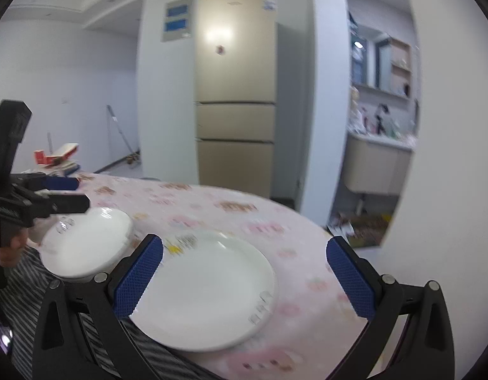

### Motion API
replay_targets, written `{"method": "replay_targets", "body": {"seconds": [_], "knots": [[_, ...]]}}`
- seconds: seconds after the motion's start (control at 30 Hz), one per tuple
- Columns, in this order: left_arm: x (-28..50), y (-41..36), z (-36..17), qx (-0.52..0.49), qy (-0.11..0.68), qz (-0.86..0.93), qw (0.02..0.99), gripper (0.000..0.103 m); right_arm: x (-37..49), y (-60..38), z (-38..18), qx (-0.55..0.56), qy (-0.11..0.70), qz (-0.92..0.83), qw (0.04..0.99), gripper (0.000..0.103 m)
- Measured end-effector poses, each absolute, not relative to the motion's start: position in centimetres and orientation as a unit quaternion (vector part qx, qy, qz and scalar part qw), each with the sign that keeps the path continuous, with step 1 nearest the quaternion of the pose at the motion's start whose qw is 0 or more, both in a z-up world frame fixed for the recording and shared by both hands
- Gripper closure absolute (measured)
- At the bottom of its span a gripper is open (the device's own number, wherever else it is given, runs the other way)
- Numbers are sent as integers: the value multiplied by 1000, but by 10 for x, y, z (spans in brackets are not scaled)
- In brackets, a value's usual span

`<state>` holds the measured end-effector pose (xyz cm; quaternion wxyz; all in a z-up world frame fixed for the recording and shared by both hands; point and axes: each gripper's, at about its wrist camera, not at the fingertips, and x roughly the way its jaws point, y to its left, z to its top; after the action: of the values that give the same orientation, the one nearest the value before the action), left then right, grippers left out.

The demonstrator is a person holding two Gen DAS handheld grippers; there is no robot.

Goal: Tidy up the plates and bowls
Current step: 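Move both grippers to the rim of the cat-printed white plate, then close both grippers on the cat-printed plate rim and lift it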

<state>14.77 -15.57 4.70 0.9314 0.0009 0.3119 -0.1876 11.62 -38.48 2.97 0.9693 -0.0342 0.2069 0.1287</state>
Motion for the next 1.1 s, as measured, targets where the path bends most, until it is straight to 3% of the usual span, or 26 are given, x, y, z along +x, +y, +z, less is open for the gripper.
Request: {"method": "replay_targets", "body": {"seconds": [0.4,0.9,0.93,0.97,1.03,1.1], "knots": [[174,-198,24,36,369,-217,903,0,134,-445,-28,34,316,113,941,0],[214,-212,1,31,422,-228,877,0,159,-454,-43,115,363,156,911,2],[218,-212,0,30,422,-222,878,0,162,-452,-47,119,370,159,908,11],[221,-212,-2,32,423,-216,880,0,167,-449,-51,119,379,162,903,27],[234,-213,-7,52,431,-194,880,3,178,-444,-62,115,399,170,894,51],[247,-214,-11,59,450,-192,870,14,183,-440,-68,116,412,170,887,56]]}}
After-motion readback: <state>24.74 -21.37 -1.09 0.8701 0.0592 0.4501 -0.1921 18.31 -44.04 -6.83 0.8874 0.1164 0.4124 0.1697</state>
